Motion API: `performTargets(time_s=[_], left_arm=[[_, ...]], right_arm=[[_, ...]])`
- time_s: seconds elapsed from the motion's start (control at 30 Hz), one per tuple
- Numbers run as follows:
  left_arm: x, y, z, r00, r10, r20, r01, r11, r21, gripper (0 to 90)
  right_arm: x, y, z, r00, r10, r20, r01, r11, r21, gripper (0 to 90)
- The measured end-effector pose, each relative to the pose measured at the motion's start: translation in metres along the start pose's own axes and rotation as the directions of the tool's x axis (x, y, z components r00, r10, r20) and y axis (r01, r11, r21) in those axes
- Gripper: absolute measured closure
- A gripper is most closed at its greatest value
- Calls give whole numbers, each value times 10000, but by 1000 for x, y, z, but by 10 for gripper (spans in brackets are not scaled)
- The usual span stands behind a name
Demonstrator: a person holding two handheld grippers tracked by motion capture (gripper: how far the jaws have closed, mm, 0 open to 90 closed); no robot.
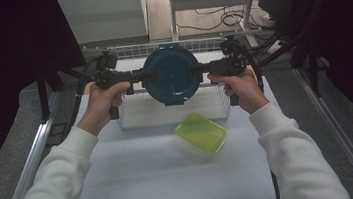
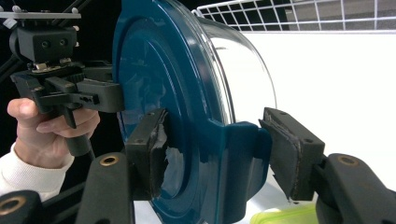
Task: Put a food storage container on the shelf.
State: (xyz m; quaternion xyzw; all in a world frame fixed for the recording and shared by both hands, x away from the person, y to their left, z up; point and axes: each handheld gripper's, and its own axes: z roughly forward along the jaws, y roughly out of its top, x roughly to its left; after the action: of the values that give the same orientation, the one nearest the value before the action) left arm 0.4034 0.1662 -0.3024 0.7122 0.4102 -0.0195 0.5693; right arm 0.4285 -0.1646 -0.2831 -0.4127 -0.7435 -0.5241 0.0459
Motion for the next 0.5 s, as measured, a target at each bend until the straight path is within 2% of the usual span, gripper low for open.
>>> performTargets(time_s=[0.2,0.5], left_arm=[[11,13,3,10000,-48,22,48,10000,11,441],[33,28,6,9996,-290,25,290,9995,129,442]], right_arm=[[-6,17,6,10000,-42,1,42,9999,168,419],[-18,36,22,9999,143,-48,-141,9996,244,419]])
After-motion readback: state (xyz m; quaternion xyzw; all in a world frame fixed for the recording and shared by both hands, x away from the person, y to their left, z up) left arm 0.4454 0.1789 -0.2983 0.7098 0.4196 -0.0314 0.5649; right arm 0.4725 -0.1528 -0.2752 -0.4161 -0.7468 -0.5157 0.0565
